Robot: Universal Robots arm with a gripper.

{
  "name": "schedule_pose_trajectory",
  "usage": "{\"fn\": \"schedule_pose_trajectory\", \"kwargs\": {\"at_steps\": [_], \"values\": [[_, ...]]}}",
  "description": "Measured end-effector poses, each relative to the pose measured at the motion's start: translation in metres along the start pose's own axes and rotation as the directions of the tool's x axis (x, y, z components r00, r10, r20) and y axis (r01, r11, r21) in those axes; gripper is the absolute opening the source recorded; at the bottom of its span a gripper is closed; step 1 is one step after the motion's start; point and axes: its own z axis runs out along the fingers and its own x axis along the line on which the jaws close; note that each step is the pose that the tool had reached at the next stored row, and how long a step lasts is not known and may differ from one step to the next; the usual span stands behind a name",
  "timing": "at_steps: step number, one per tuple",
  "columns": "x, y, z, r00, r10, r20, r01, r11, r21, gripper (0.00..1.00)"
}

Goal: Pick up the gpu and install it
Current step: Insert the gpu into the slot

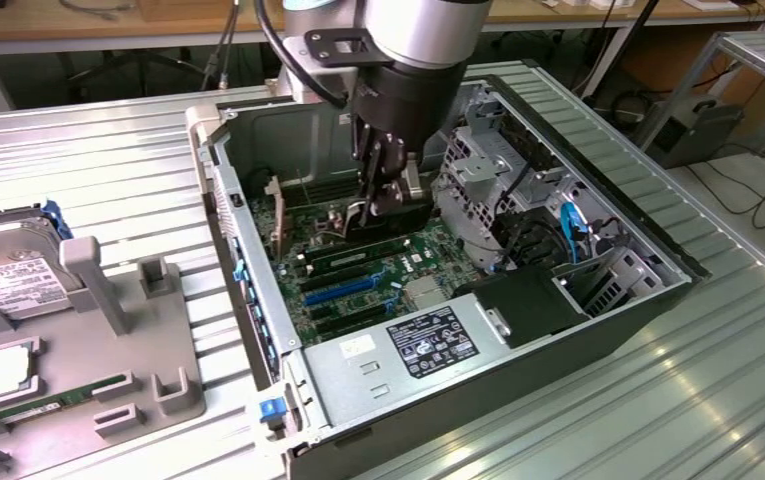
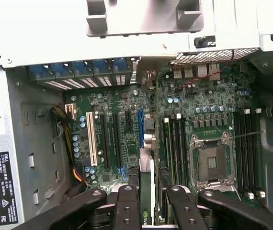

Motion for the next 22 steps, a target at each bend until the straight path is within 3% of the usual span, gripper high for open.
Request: {"fn": "schedule_pose_trajectory", "kwargs": {"at_steps": [5, 8, 11, 15, 16, 17, 18, 19, 22], "values": [[0.001, 0.0003, 0.0094, 0.9997, -0.024, -0.001, 0.024, 0.9997, -0.0015, 0.26], [0.002, -0.0005, 0.0335, 0.9983, -0.059, -0.002, 0.059, 0.9982, -0.0034, 0.26], [0.004, 0.0006, 0.0728, 0.9983, -0.058, -0.0019, 0.058, 0.9983, -0.0031, 0.26], [0.002, 0.0093, 0.0898, 0.9982, -0.06, -0.0045, 0.06, 0.9982, -0.0028, 0.26], [0.002, 0.007, 0.09, 0.9981, -0.06, -0.0135, 0.06, 0.9982, -0.0027, 0.26], [0.001, 0.0026, 0.0899, 0.9981, -0.06, -0.0153, 0.06, 0.9982, -0.0027, 0.26], [0.001, 0.003, 0.0901, 0.9979, -0.06, -0.0248, 0.061, 0.9981, 0.0119, 0.26], [0.001, 0.0081, 0.0908, 0.9972, -0.061, -0.043, 0.062, 0.9978, 0.024, 0.26], [0.001, 0.0116, 0.0923, 0.9969, -0.063, -0.0469, 0.065, 0.9976, 0.0242, 0.26]]}}
